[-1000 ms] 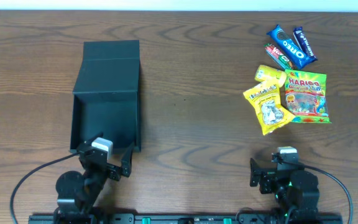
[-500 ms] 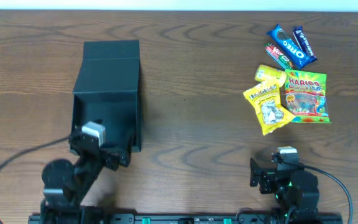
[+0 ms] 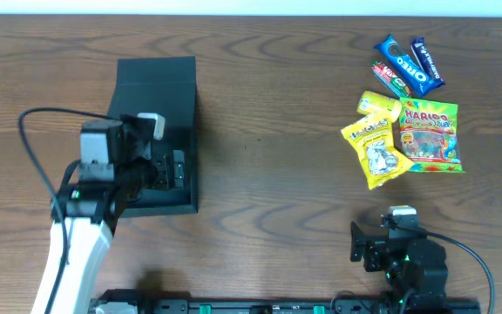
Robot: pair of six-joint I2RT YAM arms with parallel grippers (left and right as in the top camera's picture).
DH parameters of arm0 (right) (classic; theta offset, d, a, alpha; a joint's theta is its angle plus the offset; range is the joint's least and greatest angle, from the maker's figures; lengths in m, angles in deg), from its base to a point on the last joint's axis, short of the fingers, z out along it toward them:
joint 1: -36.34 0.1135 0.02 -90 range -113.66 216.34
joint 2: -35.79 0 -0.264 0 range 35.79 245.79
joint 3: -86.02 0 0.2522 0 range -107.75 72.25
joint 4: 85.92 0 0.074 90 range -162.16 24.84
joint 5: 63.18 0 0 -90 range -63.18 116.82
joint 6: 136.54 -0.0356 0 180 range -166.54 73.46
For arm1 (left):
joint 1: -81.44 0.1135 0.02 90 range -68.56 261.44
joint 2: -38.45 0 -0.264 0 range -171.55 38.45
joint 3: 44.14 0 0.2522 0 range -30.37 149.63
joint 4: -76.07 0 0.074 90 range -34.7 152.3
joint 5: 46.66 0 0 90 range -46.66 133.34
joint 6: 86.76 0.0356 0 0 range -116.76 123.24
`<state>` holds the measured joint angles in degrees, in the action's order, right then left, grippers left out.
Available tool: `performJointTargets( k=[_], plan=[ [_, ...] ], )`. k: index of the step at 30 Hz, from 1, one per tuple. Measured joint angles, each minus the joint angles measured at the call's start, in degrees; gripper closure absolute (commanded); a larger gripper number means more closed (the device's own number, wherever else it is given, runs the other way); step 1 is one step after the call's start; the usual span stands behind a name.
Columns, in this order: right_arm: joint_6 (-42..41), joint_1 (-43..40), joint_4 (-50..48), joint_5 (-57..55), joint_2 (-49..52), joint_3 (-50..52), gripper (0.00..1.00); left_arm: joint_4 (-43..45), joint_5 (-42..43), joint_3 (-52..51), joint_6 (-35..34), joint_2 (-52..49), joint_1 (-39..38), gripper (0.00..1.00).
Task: Pack container
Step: 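Push the black box forward and right with the left gripper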
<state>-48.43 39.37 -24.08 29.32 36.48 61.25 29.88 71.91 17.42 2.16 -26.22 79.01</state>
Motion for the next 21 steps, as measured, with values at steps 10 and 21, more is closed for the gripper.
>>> performJointTargets(
  k=[10,21],
  plan=[
    [0.0,0.0,0.0,0.0,0.0,0.0,0.01,-3.3,9.0,0.0,1.4,-7.8,0.0,0.04],
    [0.0,0.0,0.0,0.0,0.0,0.0,0.01,-7.6,-2.6,0.0,3.8,-9.6,-7.2,0.02]
  ],
)
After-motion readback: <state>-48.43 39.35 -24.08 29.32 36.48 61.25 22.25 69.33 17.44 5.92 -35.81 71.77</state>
